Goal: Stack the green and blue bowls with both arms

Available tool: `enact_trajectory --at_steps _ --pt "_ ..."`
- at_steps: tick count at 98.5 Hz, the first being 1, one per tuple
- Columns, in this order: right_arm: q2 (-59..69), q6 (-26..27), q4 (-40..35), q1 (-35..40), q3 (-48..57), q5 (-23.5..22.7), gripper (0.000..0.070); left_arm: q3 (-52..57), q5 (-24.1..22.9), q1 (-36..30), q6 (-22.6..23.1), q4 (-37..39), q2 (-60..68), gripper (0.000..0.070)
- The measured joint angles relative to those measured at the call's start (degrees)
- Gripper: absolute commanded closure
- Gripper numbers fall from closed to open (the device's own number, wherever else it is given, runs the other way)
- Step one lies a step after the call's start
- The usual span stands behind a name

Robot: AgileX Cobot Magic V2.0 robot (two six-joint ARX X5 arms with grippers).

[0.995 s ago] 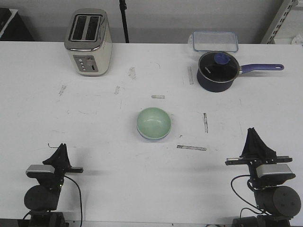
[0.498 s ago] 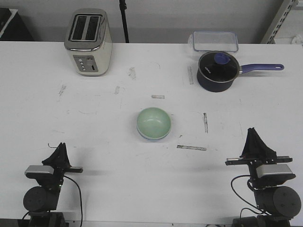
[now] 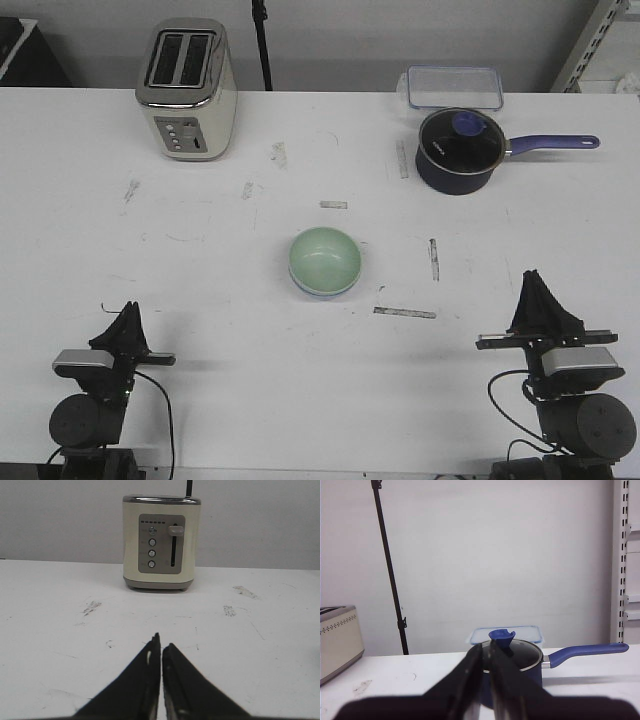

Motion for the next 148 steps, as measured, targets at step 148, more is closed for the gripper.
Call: enact_trajectory --at_steps 148 --pt "-17.8 -3.0 2.2 -8.9 -24.9 -5.1 0.0688 0.0 0.0 0.0 0.0 0.0 0.0 0.0699"
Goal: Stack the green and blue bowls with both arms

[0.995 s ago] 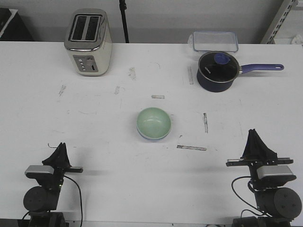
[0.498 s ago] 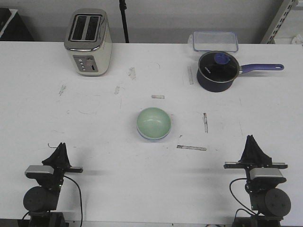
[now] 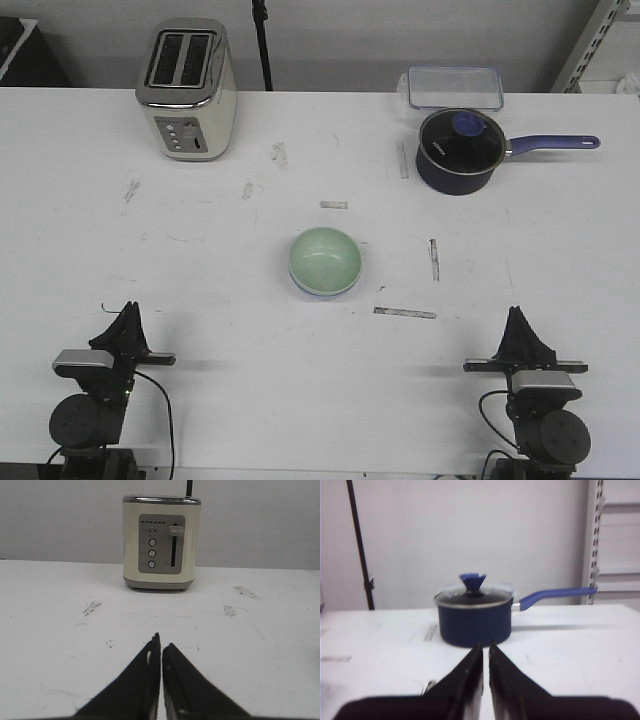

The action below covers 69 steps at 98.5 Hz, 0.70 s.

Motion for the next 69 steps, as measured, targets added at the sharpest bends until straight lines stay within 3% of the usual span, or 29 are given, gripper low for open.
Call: enact_trajectory --at_steps 69 --pt "0.0 0.0 -1.7 0.4 0.0 0.7 0.0688 0.0 0.0 0.0 0.0 0.0 0.0 0.0699"
